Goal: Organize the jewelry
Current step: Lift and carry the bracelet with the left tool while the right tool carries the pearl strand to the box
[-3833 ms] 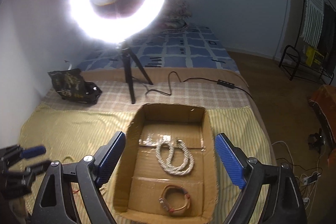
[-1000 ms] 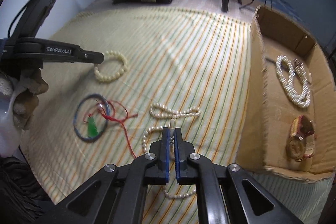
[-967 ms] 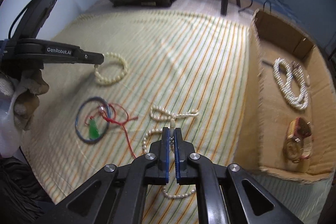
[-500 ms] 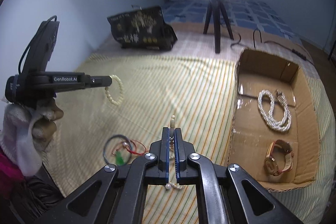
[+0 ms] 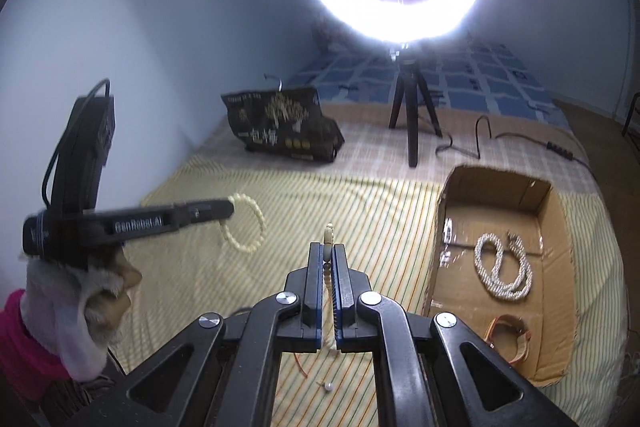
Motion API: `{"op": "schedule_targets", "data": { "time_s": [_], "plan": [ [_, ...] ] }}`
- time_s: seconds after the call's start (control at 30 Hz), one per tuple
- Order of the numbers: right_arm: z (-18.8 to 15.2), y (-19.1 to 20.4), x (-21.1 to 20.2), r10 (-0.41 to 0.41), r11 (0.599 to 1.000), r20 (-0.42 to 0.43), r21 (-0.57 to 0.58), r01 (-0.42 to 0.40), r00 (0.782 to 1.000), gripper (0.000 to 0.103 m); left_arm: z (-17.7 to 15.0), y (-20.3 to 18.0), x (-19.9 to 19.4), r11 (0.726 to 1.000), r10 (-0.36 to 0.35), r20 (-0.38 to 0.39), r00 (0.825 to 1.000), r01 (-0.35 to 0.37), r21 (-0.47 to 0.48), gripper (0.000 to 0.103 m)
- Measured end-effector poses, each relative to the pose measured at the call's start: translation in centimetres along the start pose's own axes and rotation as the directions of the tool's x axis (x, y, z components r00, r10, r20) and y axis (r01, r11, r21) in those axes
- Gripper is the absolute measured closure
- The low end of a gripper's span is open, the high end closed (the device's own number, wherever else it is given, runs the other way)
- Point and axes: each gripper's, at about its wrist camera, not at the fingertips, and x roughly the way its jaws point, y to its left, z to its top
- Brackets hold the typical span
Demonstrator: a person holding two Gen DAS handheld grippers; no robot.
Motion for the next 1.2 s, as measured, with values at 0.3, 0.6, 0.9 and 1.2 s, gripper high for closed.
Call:
{"op": "schedule_targets", "data": {
  "time_s": [0.3,0.6,0.9,1.2],
  "plan": [
    [2.9,-2.0,-2.9,-0.021,0.999,0.109,0.041,0.017,0.994,0.102,-0.1,-3.2,-0.6,0.997,-0.061,0.018,0.998,0.060,0.041,0.098],
    [4.8,-4.9,-5.3,-0.071,0.994,0.191,0.093,0.054,0.979,0.102,-0.1,-6.6,-0.3,0.990,-0.114,0.014,0.993,0.113,0.083,0.098],
    [4.5,-8.4,-6.8,-0.159,0.982,0.205,0.139,0.132,0.966,0.102,-0.8,-11.1,1.1,0.976,-0.163,-0.018,0.986,0.164,0.142,0.098],
    [3.8,-11.4,-6.8,-0.216,0.967,0.171,0.171,0.187,0.961,0.102,-1.7,-14.7,3.5,0.963,-0.187,-0.067,0.980,0.196,0.182,0.098]
  ]
}}
